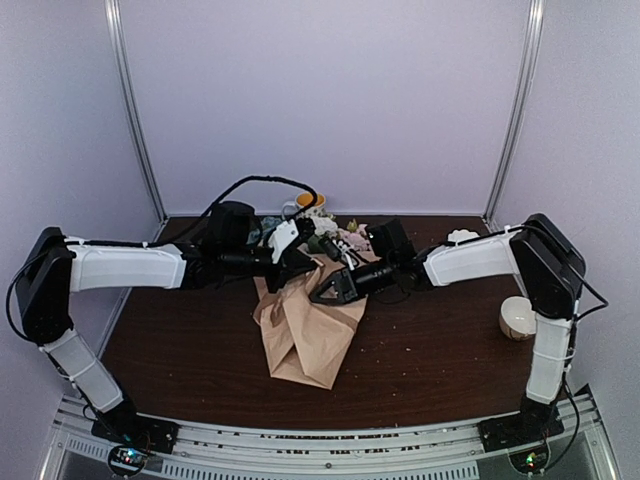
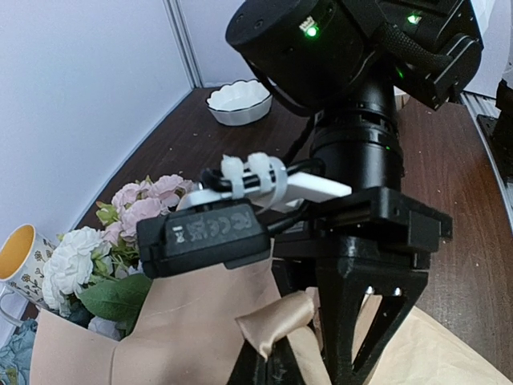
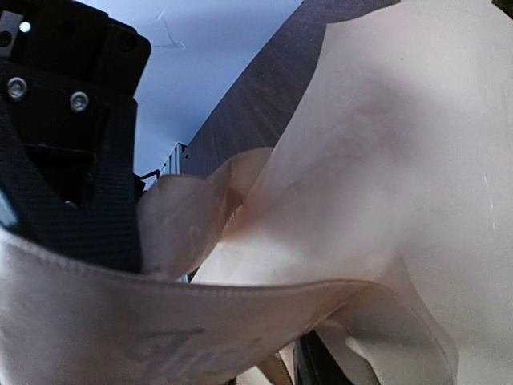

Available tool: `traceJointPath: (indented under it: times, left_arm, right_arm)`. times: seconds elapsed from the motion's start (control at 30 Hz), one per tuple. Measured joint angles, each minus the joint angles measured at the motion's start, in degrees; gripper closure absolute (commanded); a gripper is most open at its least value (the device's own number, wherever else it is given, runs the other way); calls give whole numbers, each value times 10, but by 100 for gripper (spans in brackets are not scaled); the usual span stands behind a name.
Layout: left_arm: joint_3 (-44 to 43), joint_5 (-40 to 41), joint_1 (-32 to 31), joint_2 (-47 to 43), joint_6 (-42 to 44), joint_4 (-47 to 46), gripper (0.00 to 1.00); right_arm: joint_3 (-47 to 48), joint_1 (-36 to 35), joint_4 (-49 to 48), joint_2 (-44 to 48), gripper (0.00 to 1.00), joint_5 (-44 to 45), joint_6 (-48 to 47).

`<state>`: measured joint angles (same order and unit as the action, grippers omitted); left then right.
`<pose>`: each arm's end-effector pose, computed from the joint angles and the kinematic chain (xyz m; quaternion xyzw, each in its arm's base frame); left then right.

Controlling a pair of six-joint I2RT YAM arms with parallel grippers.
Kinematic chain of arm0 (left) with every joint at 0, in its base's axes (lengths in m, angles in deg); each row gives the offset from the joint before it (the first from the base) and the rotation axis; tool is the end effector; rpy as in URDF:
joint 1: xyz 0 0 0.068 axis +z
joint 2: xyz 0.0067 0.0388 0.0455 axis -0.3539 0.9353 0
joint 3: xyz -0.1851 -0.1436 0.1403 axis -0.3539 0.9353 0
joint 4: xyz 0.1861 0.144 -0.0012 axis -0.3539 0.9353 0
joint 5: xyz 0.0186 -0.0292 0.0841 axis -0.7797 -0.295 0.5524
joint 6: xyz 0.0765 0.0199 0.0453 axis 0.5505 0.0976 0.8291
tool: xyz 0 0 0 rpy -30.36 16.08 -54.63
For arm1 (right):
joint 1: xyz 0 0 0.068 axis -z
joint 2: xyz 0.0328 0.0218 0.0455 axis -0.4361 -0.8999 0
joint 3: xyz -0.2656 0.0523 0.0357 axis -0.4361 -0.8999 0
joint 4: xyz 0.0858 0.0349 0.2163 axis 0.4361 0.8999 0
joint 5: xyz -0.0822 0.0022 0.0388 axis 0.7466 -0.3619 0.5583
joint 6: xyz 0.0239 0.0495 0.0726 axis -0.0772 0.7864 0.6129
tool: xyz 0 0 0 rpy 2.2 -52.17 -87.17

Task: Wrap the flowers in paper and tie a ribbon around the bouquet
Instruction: Cross the ribbon over the folded bouquet.

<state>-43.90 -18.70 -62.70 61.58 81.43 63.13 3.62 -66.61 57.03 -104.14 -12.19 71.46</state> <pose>0.2641 -0.2833 0.2467 0.4771 0.6780 -0.3092 0.4660 0.2755 0.3253 0.1911 -0.3237 0.7455 0.5669 0.1348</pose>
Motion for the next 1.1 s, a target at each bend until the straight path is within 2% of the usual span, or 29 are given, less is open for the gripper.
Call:
traceJointPath:
  times: [0.3, 0.43, 0.6, 0.67, 0.73, 0.8, 0.97, 1.1]
  left_arm:
    - [13, 20, 0, 0, -17, -24, 100]
    - [6, 44, 0, 26, -26, -33, 100]
    - [5, 66, 0, 52, -34, -35, 100]
    - [5, 68, 0, 52, -35, -37, 100]
    - [5, 69, 0, 52, -36, -44, 100]
    - [5, 70, 0, 52, -36, -45, 100]
    - [5, 72, 0, 52, -36, -45, 100]
    - [5, 79, 0, 52, -36, -41, 100]
  right_arm:
    - [-47, -14, -129, -12, 70, -55, 72]
    - [-84, -14, -145, -4, 71, -70, 79]
    - [-105, -11, -127, 18, 74, -87, 68]
    - [-110, -7, -108, 34, 81, -86, 55]
    - [-118, 1, -84, 59, 94, -81, 37]
    - [-121, 11, -63, 80, 100, -68, 23]
    - [-109, 27, -6, 96, 100, -12, -4]
    - [-110, 33, -3, 96, 98, 37, 8]
